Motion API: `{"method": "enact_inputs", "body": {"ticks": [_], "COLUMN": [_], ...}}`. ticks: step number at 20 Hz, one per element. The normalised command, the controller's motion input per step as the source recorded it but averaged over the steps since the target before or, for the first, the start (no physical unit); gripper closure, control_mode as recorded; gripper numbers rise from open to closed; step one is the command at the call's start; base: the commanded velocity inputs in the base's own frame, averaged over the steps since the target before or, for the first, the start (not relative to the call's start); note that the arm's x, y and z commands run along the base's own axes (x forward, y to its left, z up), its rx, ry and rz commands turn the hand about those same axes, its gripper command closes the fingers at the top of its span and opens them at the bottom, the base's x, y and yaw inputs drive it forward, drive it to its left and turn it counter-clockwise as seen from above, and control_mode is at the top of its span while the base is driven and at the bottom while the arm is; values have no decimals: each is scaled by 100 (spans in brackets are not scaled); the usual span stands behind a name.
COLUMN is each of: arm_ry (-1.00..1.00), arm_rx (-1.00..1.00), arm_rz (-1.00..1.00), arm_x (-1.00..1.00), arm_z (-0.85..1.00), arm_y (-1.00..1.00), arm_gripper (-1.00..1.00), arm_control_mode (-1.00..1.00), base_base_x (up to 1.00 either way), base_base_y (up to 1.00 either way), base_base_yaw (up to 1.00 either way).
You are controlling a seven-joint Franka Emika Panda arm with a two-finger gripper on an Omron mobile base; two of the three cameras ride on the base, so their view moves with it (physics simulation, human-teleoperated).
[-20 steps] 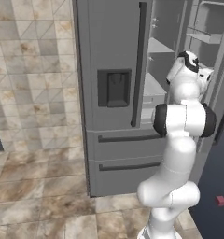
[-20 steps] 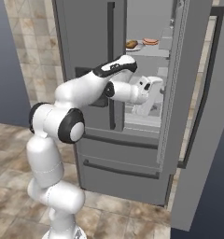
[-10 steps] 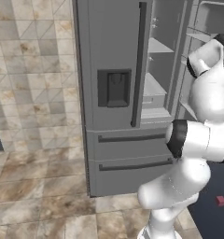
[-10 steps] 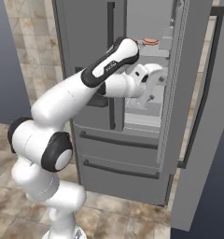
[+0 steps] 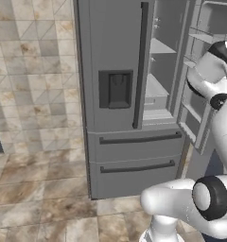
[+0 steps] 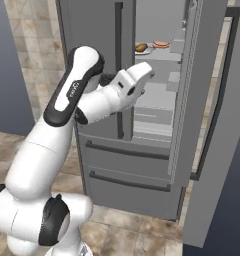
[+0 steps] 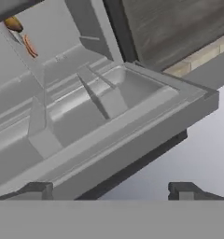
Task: Retrieve the chicken drumstick from the fridge and place it on the saucepan with marinade on the stove.
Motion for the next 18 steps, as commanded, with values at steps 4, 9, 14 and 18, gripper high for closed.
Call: {"method": "enact_inputs", "body": {"ticks": [4,9,14,18], "arm_ry": [-46,-26,-4,1], "arm_rx": [2,12,30,38], "arm_rz": [-1,0,5,21], "arm_x": [-31,-14,0,0], "arm_z": [0,0,-3,0], "arm_y": [100,100,73,37], "arm_gripper": [-100,-100,-100,-100], "arm_control_mode": [-100,-100,-100,-100], "base_base_x": [0,0,0,0], "base_base_y": [0,0,0,0], "base_base_yaw": [0,0,0,0]}}
